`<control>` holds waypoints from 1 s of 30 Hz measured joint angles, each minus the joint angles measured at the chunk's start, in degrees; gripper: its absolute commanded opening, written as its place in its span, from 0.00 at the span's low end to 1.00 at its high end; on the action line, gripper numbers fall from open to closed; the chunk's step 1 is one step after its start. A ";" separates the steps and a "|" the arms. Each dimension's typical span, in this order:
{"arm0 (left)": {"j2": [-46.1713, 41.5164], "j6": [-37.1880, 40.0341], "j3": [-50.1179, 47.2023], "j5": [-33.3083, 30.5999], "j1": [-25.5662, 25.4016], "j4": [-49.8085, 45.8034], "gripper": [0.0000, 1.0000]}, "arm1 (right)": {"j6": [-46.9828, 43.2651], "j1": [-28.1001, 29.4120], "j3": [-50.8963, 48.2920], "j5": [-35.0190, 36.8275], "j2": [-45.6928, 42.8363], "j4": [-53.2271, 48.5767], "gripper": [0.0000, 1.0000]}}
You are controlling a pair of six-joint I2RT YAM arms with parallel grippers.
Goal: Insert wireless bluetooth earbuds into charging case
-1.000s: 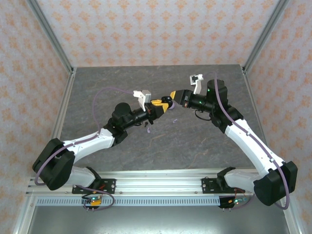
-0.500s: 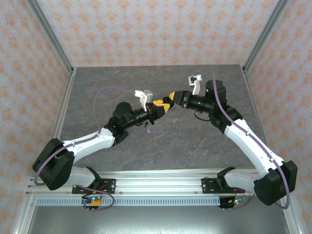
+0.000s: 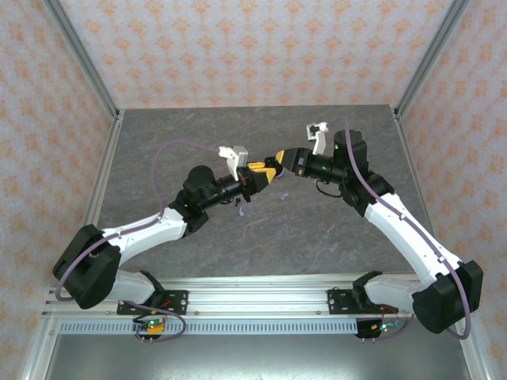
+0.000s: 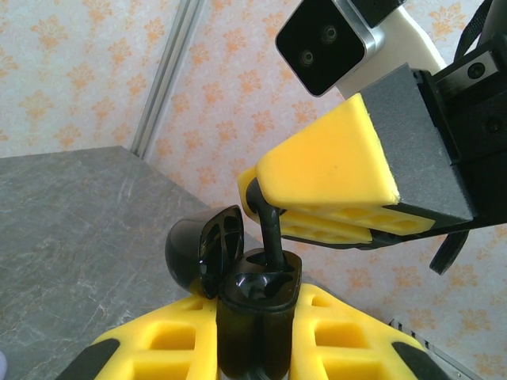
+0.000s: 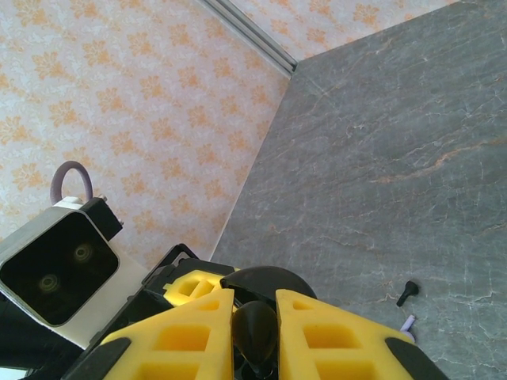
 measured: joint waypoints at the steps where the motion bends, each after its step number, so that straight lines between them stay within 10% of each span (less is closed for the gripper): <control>1: 0.00 0.00 0.00 -0.02 0.00 -0.02 0.10 | -0.04 0.00 0.00 0.04 0.00 -0.20 0.18; 30: 0.00 -0.02 0.00 -0.55 -0.37 -1.11 0.09 | -1.25 0.00 -0.61 1.38 -0.79 -1.97 0.13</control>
